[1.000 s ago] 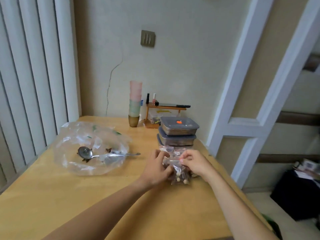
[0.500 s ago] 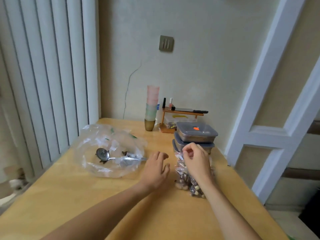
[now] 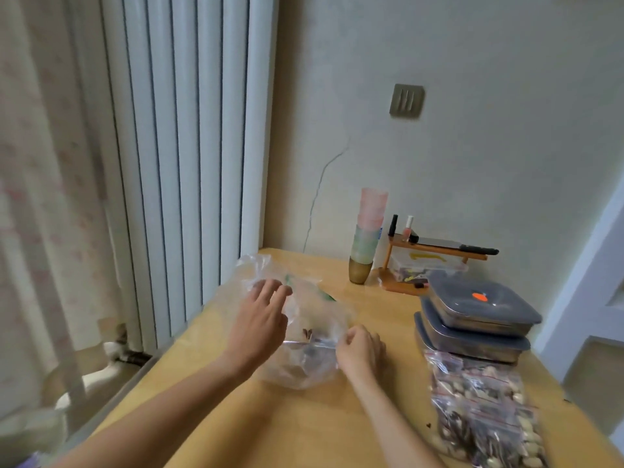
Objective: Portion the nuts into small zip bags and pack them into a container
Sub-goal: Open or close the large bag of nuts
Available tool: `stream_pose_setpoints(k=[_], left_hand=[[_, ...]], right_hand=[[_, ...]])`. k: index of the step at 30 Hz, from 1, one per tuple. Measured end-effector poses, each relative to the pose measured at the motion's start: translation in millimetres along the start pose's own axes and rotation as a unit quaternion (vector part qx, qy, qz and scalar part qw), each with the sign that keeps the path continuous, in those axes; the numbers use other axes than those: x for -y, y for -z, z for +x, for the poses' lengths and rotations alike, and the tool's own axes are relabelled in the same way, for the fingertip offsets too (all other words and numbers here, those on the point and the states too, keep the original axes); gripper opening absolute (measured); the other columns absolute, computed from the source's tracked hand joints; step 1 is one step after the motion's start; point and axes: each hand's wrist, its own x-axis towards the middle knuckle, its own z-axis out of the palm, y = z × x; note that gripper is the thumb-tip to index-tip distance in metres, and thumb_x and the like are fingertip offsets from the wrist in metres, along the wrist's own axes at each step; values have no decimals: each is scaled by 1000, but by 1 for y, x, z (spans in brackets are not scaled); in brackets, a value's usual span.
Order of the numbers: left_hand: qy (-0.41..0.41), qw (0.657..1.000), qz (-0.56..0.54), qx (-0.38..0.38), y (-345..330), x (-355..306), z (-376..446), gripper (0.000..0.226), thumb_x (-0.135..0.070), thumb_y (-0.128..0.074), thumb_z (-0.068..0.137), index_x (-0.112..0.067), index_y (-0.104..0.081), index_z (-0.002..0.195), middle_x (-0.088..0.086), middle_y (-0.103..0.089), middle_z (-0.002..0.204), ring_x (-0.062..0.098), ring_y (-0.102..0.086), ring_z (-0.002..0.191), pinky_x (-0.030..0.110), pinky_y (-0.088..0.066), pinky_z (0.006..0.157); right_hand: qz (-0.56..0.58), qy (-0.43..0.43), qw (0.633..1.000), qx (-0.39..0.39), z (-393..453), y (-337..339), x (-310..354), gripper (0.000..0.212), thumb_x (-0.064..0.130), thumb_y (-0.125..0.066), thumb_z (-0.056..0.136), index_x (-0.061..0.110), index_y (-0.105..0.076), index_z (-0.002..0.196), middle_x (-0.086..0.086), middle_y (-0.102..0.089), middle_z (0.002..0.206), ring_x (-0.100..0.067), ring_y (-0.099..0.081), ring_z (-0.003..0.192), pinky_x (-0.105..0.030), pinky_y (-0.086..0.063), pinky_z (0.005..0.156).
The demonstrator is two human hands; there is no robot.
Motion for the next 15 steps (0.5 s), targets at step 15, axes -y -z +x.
stream_pose_setpoints(k=[15], left_hand=[[111,970,-67,203,-69,16,-37,44,-44,-23,104,-28,-39,142,7,-73,108,28,-65,97,38,-41,76]], right_hand=[[-157,149,975,48,93,-32,16,34,8,-48,97,23,-67,121,-1,-63,128,-26,-54,121,-31,-44,98]])
